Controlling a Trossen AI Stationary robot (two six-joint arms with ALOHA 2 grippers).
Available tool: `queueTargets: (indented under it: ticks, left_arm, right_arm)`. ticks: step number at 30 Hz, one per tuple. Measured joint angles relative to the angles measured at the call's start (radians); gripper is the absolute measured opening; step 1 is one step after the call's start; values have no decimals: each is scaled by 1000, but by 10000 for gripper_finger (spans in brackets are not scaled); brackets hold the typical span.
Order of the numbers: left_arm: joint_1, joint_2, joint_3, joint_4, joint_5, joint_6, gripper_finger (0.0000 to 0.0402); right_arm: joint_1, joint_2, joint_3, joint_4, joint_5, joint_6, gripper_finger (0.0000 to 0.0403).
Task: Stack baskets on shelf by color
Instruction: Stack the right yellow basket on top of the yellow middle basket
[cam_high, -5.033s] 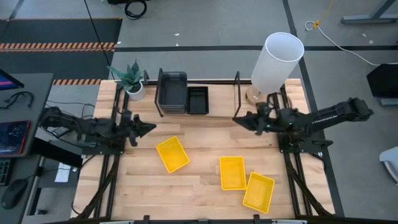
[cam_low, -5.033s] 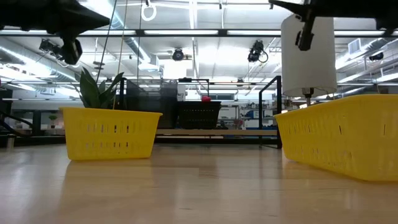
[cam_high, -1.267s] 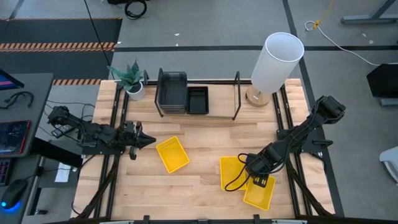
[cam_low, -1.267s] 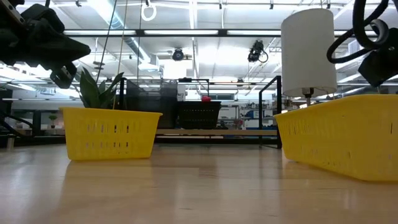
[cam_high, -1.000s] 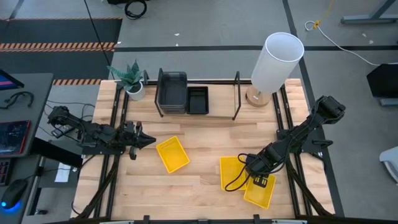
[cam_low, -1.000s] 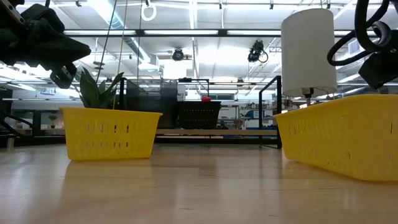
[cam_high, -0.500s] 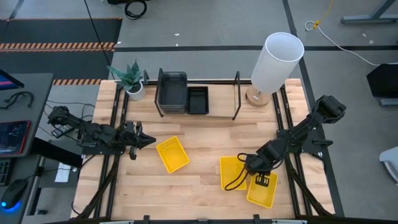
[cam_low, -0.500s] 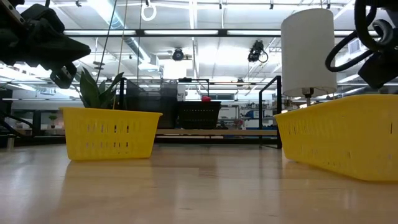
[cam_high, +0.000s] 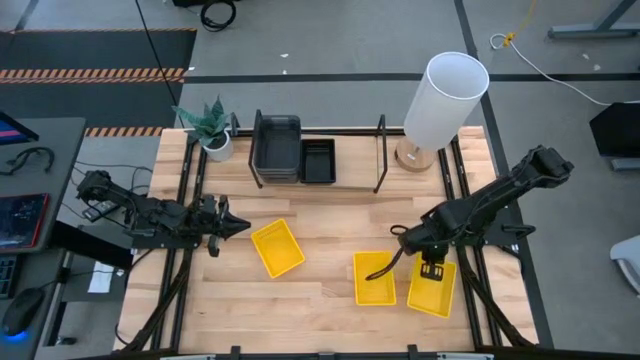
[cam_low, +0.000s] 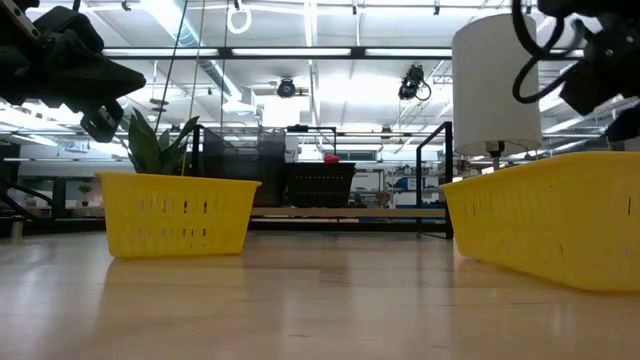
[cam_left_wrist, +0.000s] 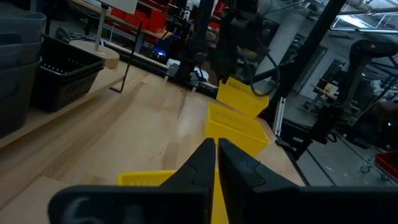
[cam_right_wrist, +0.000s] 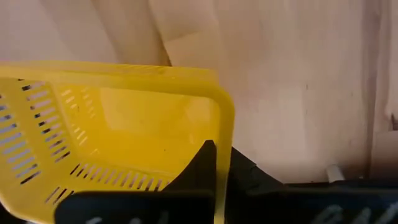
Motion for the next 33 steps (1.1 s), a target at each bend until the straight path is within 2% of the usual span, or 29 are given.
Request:
queueTargets:
  ticks: [8, 14, 25, 33]
  left_arm:
    - [0, 0, 0, 0, 0, 0, 34]
    - [0, 0, 0, 0, 0, 0, 32]
    - [0, 0, 0, 0, 0, 0, 27]
    - [0, 0, 0, 0, 0, 0, 35]
  right_arm:
    - [-91, -147, 1, 28, 3, -19, 8]
    - [-142, -210, 1, 31, 7, 2, 8]
    - [-155, -218, 9, 83, 1, 110, 8]
    - [-155, -191, 144, 87, 113, 88, 8]
